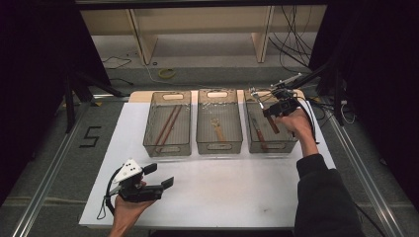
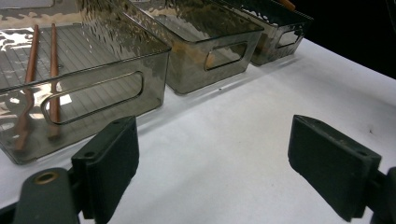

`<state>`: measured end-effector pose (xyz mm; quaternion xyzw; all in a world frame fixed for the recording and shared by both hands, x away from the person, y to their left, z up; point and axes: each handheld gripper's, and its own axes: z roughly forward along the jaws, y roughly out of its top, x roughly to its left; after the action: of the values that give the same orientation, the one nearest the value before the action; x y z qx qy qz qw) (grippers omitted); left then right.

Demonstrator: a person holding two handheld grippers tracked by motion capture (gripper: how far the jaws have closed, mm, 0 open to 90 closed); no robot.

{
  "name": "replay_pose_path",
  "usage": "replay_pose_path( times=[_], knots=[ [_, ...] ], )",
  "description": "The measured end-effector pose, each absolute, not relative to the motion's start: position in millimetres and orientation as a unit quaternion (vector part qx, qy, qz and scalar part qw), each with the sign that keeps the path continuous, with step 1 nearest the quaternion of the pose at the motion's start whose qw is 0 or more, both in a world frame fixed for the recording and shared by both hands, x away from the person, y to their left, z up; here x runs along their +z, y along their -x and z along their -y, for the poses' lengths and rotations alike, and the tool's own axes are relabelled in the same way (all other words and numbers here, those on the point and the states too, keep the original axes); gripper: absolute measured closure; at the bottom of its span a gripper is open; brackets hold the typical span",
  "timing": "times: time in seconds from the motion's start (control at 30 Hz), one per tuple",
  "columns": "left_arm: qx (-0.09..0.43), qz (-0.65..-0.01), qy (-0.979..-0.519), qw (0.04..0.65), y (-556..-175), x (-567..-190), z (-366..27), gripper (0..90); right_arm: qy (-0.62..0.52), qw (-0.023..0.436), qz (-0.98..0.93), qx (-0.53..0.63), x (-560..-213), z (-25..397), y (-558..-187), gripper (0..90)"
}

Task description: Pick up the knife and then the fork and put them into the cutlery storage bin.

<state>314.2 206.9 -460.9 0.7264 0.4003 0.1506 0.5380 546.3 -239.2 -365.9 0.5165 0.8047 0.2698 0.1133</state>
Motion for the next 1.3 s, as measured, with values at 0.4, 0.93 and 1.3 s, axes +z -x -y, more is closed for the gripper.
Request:
replay_pose_path(
  times=[0.4, 0.93, 1.3],
  knots=[
    [0.151, -0.4, -0.726, 0.538, -314, -461, -207, 16.0, -0.529, 0.115, -0.8, 0.259, -372, 239, -551, 77.8],
    [0.151, -0.4, -0.726, 0.538, -314, -461, -207, 16.0, -0.541, 0.104, -0.798, 0.242, -394, 242, -551, 77.8],
    [0.151, -0.4, -0.726, 0.538, -314, -461, -207, 16.0, -0.544, 0.096, -0.801, 0.23, -408, 243, -549, 77.7]
  ],
)
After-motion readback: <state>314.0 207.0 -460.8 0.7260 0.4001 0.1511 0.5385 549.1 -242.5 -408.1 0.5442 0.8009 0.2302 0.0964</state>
